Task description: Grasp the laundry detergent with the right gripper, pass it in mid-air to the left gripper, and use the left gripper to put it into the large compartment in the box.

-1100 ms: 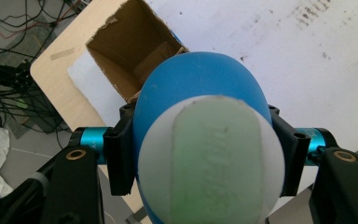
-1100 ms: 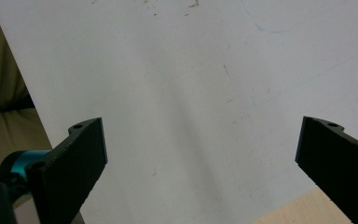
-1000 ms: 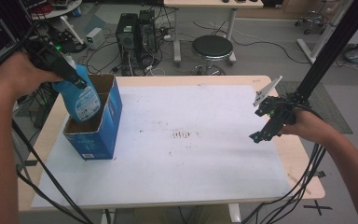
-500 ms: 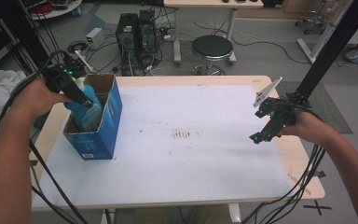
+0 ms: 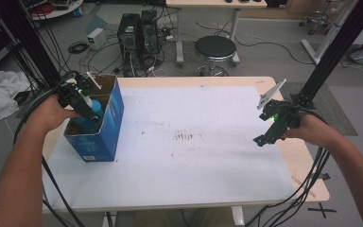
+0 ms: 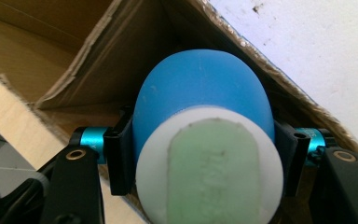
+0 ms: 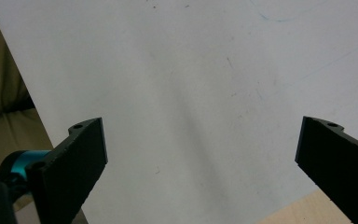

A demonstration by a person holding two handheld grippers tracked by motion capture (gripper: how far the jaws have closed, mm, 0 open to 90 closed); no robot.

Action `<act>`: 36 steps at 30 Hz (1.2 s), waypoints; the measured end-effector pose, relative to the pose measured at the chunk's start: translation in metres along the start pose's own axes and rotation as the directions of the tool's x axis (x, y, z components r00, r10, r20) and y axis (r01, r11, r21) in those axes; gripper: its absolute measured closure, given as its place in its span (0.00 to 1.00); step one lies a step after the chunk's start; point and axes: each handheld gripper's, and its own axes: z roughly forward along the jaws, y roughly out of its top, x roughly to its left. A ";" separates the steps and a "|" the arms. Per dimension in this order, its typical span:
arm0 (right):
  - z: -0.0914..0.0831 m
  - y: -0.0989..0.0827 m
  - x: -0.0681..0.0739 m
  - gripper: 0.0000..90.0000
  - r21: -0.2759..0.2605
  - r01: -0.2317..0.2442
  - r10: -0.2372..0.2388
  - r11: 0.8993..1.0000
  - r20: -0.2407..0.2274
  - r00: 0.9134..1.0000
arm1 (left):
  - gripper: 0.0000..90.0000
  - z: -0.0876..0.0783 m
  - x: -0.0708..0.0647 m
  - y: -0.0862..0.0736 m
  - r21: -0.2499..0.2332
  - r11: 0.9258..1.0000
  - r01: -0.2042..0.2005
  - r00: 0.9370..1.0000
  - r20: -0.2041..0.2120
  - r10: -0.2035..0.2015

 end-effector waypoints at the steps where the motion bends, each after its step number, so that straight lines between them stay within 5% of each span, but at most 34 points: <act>1: 0.000 0.000 0.000 0.01 0.000 -0.001 0.001 1.000 0.002 1.000 | 0.42 0.001 0.000 0.000 0.008 1.000 -0.003 1.000 0.001 0.003; 8: 0.000 0.000 0.000 0.01 0.002 -0.006 0.006 1.000 0.003 1.000 | 0.42 0.014 0.001 0.000 0.037 0.999 -0.011 1.000 0.017 0.010; 22: 0.000 0.001 0.000 0.01 0.007 -0.015 0.015 1.000 0.008 1.000 | 0.41 0.016 0.005 -0.004 0.011 0.999 0.032 0.999 0.021 -0.033; 36: -0.006 0.001 0.004 0.01 -0.013 -0.007 0.007 1.000 0.014 1.000 | 0.30 -0.035 0.010 -0.012 -0.126 0.991 0.056 0.998 -0.011 -0.058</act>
